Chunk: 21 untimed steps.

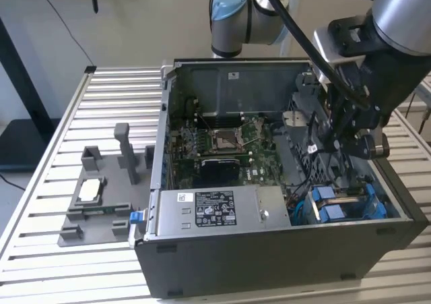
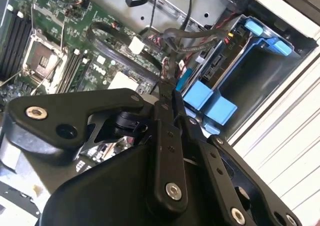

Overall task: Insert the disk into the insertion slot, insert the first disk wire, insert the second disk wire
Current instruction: 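Insert the second disk wire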

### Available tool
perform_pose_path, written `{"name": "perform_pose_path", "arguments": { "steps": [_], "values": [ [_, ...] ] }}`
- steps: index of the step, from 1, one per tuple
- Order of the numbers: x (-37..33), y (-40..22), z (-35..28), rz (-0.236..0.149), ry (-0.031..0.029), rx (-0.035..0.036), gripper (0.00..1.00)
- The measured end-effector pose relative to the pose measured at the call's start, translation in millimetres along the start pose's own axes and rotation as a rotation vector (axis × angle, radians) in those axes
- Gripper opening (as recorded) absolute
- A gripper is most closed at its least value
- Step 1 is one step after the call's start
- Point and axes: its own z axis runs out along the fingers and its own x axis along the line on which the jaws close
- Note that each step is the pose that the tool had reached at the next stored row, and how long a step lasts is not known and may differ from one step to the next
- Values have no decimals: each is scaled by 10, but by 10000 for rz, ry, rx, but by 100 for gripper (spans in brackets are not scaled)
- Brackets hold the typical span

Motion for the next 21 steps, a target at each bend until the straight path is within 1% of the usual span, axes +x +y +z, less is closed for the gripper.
{"name": "perform_pose_path", "arguments": {
  "steps": [2, 4, 8, 12, 16, 18, 21],
  "values": [
    [3, -17, 9, 5, 108, -37, 16],
    [5, -45, 20, 6, 190, -73, 16],
    [11, -111, 46, 2, 318, -150, 16],
    [19, -179, 78, -6, 417, -250, 16],
    [29, -252, 117, -27, 487, -344, 16],
    [33, -274, 135, -33, 527, -378, 16],
    [39, -290, 156, -28, 601, -441, 16]
  ]
}}
